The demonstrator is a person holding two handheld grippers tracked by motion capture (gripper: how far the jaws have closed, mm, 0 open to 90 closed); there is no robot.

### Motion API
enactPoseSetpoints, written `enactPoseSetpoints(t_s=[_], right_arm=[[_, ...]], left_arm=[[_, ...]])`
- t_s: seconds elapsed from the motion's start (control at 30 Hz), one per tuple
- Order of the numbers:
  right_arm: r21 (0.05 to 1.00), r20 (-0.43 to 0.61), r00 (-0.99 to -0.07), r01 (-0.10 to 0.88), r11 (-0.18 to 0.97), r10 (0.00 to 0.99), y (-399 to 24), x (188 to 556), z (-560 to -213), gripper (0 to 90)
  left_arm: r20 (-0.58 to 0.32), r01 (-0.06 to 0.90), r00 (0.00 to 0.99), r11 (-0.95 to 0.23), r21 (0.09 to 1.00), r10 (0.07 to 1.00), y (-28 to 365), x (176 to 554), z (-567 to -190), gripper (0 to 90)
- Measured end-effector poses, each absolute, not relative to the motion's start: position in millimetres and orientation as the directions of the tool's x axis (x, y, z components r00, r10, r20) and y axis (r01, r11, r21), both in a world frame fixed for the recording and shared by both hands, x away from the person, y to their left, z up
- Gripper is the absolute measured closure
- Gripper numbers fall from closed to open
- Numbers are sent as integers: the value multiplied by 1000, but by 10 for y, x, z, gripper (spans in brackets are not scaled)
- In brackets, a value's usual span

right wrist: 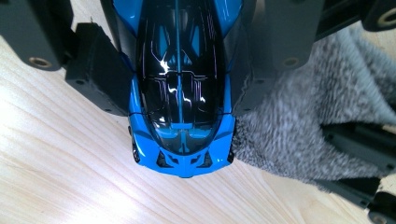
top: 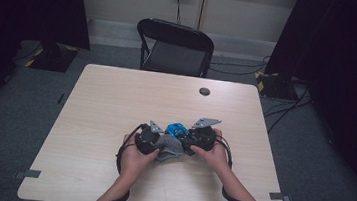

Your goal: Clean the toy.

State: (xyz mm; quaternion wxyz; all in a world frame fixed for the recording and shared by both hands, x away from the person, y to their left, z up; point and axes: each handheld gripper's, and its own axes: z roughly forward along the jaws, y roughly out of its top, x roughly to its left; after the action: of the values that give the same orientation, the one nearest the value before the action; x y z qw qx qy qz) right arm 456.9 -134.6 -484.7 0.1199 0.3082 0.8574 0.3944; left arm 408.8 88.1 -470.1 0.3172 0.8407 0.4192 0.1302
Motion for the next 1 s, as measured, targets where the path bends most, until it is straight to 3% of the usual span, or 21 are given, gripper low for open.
enactPoseSetpoints(t_s=[1.0], right_arm=[[762,42,-786,425,490,617,-1378,4562,-4863,397]], left_arm=[[-33,646,555,-405,647,832,1136,4365,-4670,694]])
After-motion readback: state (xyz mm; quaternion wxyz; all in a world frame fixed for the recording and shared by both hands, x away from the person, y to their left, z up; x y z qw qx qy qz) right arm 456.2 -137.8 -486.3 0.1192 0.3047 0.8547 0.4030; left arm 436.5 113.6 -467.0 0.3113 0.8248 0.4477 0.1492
